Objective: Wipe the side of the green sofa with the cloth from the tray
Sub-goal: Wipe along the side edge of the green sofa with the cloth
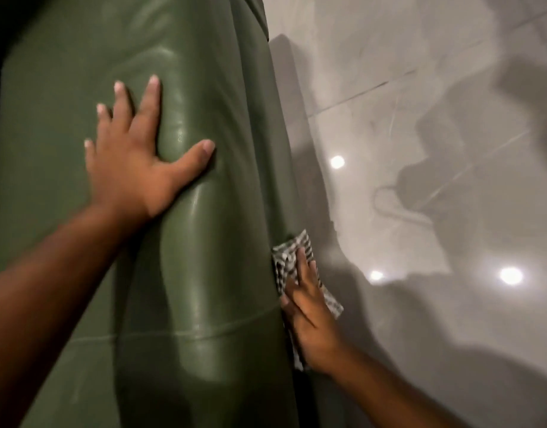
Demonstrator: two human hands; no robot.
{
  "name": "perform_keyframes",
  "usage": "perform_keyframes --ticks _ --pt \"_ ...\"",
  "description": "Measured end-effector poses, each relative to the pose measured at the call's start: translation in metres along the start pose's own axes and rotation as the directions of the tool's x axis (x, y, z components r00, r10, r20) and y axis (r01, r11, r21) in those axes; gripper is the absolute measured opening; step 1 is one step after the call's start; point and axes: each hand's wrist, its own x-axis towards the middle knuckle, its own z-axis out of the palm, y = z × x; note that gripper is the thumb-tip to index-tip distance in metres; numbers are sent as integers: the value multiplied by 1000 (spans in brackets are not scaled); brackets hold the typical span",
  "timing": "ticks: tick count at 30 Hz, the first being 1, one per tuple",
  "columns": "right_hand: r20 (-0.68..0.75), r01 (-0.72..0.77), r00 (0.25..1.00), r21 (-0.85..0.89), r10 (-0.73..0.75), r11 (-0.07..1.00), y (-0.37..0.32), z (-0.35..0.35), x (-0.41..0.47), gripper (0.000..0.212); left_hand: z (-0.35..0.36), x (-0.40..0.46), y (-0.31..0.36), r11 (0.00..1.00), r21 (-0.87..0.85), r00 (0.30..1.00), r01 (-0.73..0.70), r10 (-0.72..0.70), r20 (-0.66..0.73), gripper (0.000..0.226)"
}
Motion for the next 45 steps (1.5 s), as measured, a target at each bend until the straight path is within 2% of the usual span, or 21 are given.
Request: perform_keyframes --ticks 3,6,8,11,14,17,18,20,23,26,28,31,34,35,37,39,41,43,45 --pt "-64 -10 998 12 11 1000 -18 -6 99 50 12 35 1 988 111 993 -107 111 -29 114" --pt "-75 1 997 10 0 1000 -32 -15 207 53 16 37 -4 990 109 995 -90 95 -38 116" --pt "-61 -24 998 -14 23 1000 -34 -21 244 55 16 35 -3 990 105 994 -95 100 -35 118" --pt "-36 14 999 26 -13 1000 -31 -19 232 46 14 37 0 991 89 995 -95 99 -34 119" --pt "-49 67 997 83 -64 994 -20 -15 157 44 16 35 -1 993 73 993 -93 97 -61 116" --pt "14 -92 996 109 91 990 -10 -12 93 52 20 35 -3 992 62 990 -108 113 -86 115" --pt "8 -128 992 126 128 984 -10 -11 88 48 21 35 -3 992 64 989 -113 118 -89 115" --pt "-43 -171 983 139 178 975 -10 -13 99 39 24 34 -2 990 68 986 -122 128 -103 115" --pt "-111 -198 966 254 232 947 -6 -18 158 49 27 34 -3 990 65 983 -125 132 -127 118" --pt "-105 -271 945 286 311 919 1 -34 241 63 32 37 -5 989 71 980 -128 137 -142 120" --pt "-62 -346 921 328 385 879 -3 -42 281 53 34 39 -6 987 88 977 -135 148 -155 120" --pt "0 -322 940 336 342 885 1 -40 270 48 35 38 -7 986 93 976 -135 149 -159 120" --pt "-11 -310 942 349 334 885 0 -34 222 63 35 38 -6 986 100 979 -134 147 -143 119" --pt "-27 -285 951 313 308 906 -3 -29 212 62 34 38 -6 986 109 979 -130 144 -143 118" --pt "-38 -176 981 236 190 956 -24 -23 208 47 35 38 -6 985 121 981 -125 141 -135 117" --pt "-24 -50 998 93 53 994 -44 -20 221 42 35 38 -5 983 127 982 -131 147 -122 116" --pt "-24 8 1000 51 -7 999 -56 -21 247 47 34 39 -6 982 137 981 -132 150 -124 115" --pt "-73 11 997 50 -7 999 -60 -24 286 49 34 39 -7 981 140 981 -133 150 -122 115" --pt "-54 -27 998 10 27 1000 -59 -27 341 55 34 40 -7 981 138 981 -138 154 -118 115"
